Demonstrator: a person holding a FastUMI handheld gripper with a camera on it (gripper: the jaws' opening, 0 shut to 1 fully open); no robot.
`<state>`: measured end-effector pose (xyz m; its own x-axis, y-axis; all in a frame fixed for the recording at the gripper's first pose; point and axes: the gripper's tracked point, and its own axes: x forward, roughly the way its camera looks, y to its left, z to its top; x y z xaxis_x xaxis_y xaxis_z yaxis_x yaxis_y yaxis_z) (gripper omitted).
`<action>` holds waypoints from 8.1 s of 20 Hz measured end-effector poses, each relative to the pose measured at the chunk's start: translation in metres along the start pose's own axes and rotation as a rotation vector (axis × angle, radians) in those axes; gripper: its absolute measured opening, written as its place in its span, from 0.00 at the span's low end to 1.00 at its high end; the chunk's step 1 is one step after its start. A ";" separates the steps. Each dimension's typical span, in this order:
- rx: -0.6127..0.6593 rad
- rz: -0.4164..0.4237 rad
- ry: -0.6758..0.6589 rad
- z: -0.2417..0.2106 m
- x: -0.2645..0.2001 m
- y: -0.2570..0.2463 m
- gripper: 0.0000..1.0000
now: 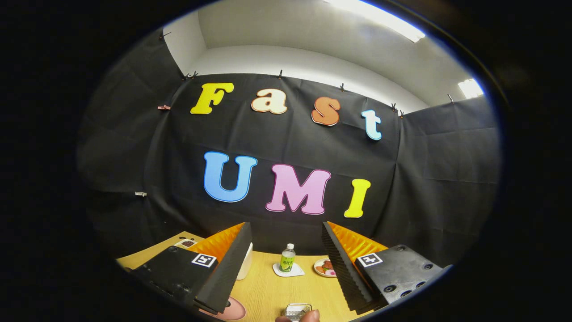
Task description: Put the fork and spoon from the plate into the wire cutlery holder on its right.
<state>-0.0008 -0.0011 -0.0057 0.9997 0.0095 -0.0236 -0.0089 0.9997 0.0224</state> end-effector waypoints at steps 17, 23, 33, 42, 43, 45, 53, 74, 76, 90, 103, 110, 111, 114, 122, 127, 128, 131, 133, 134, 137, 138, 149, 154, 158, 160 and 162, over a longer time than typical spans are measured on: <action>0.106 0.372 0.609 -0.153 -0.030 0.110 0.98; 0.168 0.430 0.889 -0.232 -0.052 0.136 0.95; 0.092 0.475 1.261 -0.360 -0.093 0.184 0.71; 0.113 0.372 1.447 -0.437 -0.109 0.203 0.49; 0.101 0.368 1.457 -0.442 -0.109 0.202 0.50; 0.086 0.353 1.469 -0.449 -0.106 0.203 0.49; 0.181 0.288 1.519 -0.451 -0.103 0.195 0.13; 0.159 0.426 1.455 -0.316 -0.078 0.005 0.13; 0.147 0.440 1.500 -0.314 -0.084 -0.013 0.13; -0.068 0.467 1.963 -0.350 -0.093 -0.077 0.13; -0.096 0.391 2.148 -0.386 -0.072 -0.063 0.13; -0.128 0.412 2.174 -0.393 -0.066 -0.060 0.15; -0.130 0.418 2.174 -0.393 -0.067 -0.061 0.16; -0.118 0.434 2.156 -0.392 -0.064 -0.060 0.17; -0.026 0.466 1.985 -0.371 -0.042 -0.060 0.35; 0.094 0.472 1.794 -0.342 -0.029 -0.045 0.47; 0.123 0.477 1.760 -0.334 -0.029 -0.038 0.47; 0.204 0.510 1.671 -0.309 -0.034 -0.004 0.47; 0.255 0.536 1.623 -0.296 -0.038 0.023 0.47; 0.267 0.548 1.603 -0.289 -0.039 0.036 0.47; 0.311 0.589 1.579 -0.280 -0.053 0.085 0.47; 0.329 0.600 1.579 -0.280 -0.058 0.102 0.47; 0.377 0.583 1.614 -0.349 -0.084 0.239 0.47; 0.362 0.524 1.643 -0.389 -0.094 0.262 0.47; 0.373 0.476 1.651 -0.410 -0.092 0.276 0.47; 0.358 0.456 1.653 -0.420 -0.091 0.278 0.47; 0.344 0.441 1.666 -0.429 -0.094 0.278 0.47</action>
<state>-0.1071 0.2851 -0.4261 -0.1650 0.4848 -0.8589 -0.0229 0.8687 0.4947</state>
